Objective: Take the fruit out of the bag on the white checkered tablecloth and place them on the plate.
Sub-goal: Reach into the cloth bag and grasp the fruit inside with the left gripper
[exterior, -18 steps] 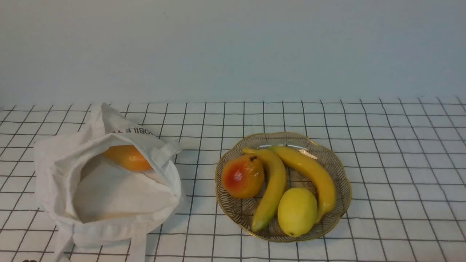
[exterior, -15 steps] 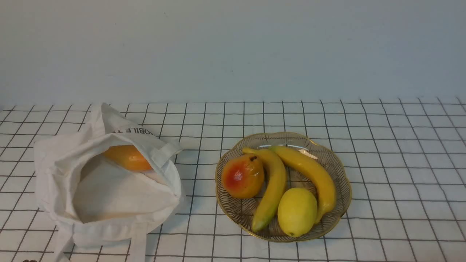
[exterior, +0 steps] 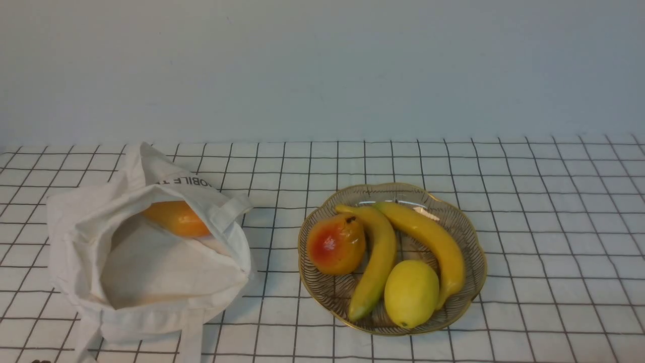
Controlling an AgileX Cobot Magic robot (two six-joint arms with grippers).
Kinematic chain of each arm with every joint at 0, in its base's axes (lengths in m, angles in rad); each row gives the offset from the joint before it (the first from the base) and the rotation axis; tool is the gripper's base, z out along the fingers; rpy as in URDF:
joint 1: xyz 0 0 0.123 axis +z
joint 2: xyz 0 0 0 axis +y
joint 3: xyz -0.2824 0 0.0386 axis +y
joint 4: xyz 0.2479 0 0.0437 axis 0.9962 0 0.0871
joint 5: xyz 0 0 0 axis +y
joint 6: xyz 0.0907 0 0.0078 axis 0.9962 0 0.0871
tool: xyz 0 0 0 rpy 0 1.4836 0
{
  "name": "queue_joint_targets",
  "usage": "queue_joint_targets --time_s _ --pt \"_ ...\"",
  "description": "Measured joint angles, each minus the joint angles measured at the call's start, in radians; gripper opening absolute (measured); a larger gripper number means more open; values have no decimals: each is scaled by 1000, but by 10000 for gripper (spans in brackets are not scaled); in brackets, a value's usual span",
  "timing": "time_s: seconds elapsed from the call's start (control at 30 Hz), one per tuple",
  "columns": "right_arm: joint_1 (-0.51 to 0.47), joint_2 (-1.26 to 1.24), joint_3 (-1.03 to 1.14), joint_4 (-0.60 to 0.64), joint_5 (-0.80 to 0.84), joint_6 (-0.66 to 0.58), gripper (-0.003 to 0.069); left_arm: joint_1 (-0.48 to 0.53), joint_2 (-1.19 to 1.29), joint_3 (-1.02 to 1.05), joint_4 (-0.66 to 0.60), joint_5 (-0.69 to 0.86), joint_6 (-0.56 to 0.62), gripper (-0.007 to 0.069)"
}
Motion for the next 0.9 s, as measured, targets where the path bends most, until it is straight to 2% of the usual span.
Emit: queue_joint_targets --time_s 0.37,0.5,0.67,0.8,0.9 --pt "0 0 0 0 0 0 -14 0 0 0 -25 -12 -19 -8" --pt "0 0 0 0 0 0 -14 0 0 1 -239 -88 -139 -8" --pt "0 0 0 0 0 0 -14 0 0 1 -526 -197 -213 -8" --pt "0 0 0 0 0 0 -14 2 0 1 -640 -331 -219 -8" --pt "0 0 0 0 0 0 -14 5 0 -2 -657 -513 -212 -8"
